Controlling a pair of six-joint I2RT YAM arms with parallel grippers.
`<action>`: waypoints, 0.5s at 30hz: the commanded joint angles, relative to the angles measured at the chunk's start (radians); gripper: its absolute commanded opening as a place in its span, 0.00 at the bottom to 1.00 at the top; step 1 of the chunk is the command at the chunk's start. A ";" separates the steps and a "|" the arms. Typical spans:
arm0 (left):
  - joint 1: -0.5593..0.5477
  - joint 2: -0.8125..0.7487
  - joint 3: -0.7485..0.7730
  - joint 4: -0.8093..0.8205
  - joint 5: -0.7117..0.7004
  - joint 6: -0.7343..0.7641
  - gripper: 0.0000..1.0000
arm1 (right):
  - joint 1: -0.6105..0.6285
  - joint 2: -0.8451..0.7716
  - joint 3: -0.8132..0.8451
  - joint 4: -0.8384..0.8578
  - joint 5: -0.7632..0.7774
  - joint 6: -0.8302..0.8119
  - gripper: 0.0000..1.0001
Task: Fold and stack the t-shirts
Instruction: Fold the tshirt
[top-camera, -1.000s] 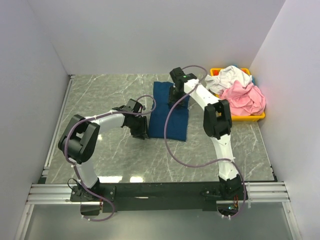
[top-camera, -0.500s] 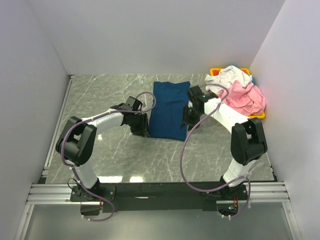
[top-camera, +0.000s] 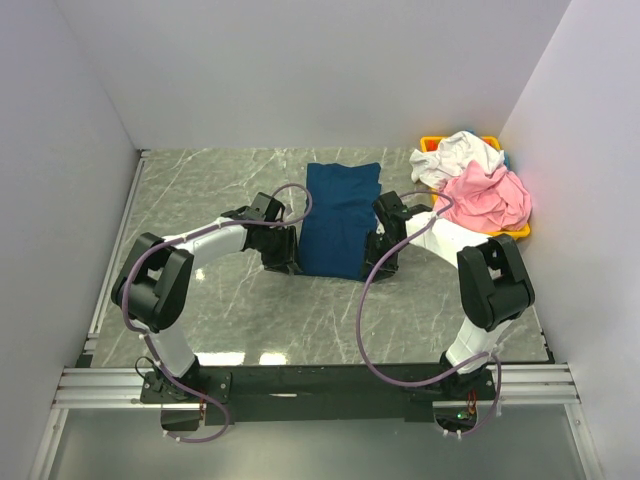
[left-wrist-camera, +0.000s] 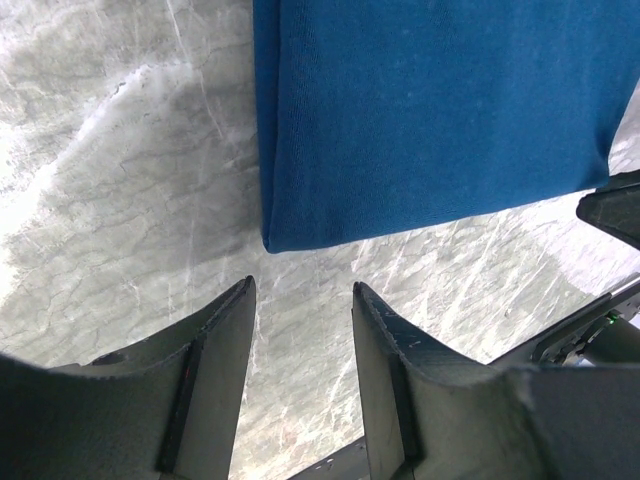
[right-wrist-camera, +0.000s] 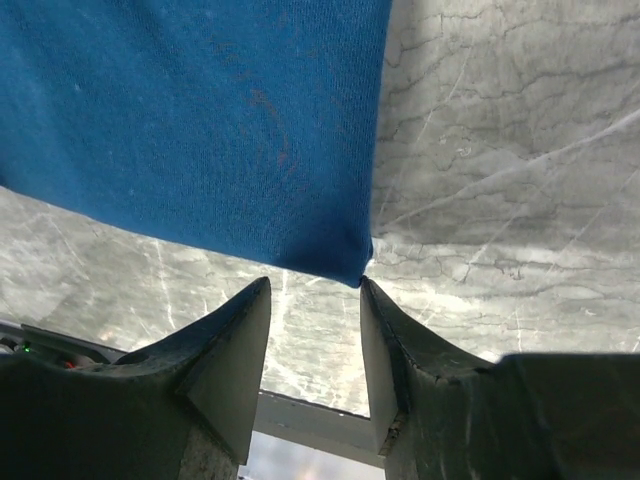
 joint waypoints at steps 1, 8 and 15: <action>-0.003 -0.014 0.019 0.023 0.015 0.000 0.50 | 0.008 -0.006 -0.010 0.029 0.001 0.009 0.48; -0.003 -0.013 0.015 0.025 0.015 -0.002 0.50 | 0.004 -0.024 -0.030 0.041 0.018 0.027 0.48; -0.003 -0.020 0.004 0.023 0.013 -0.002 0.50 | 0.001 -0.017 -0.033 0.053 0.024 0.038 0.48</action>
